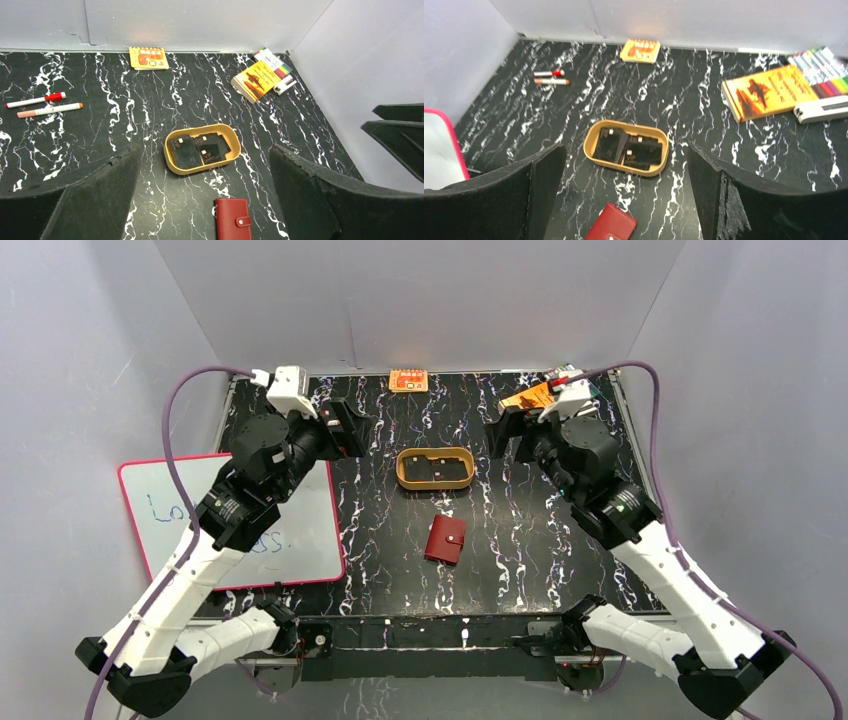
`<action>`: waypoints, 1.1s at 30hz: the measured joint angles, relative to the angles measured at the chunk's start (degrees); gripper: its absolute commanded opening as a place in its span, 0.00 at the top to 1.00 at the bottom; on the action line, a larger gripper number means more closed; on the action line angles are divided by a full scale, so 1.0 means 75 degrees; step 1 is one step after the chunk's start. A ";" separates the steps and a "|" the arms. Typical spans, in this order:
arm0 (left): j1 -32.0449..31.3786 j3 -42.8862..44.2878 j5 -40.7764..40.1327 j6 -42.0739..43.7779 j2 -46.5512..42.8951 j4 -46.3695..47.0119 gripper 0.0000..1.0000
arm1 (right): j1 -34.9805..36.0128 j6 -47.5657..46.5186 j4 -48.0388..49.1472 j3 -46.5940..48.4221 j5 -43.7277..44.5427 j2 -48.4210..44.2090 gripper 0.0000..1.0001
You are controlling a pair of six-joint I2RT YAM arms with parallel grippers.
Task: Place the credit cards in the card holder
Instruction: Open the card holder at the center of the board.
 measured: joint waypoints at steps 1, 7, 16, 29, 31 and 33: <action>0.0000 -0.0111 0.0020 0.0006 -0.0044 0.0082 0.04 | 0.0000 0.0015 -0.0058 0.0012 -0.0026 0.0096 0.02; 0.0000 -0.0612 0.0309 -0.0029 -0.0259 0.0236 0.04 | 0.0000 0.0475 -0.0431 -0.0274 -0.0119 0.0656 0.05; 0.0000 -0.0866 0.0953 -0.0440 -0.0154 -0.0163 0.04 | -0.0073 0.1527 -0.0154 -0.1288 -0.0667 0.1434 0.12; 0.0000 -0.1533 0.2591 -0.0743 -0.0440 -0.0055 0.07 | 0.0052 0.2422 0.0184 -0.2751 -0.1848 0.1999 0.24; 0.0000 -0.1623 0.3013 -0.0965 -0.0283 0.0073 0.08 | 0.0280 0.2544 0.0137 -0.2978 -0.2040 0.1999 0.25; -0.0055 -0.1792 0.3421 -0.1247 -0.0099 0.0251 0.10 | 0.0507 0.2672 0.0064 -0.3179 -0.2206 0.1999 0.26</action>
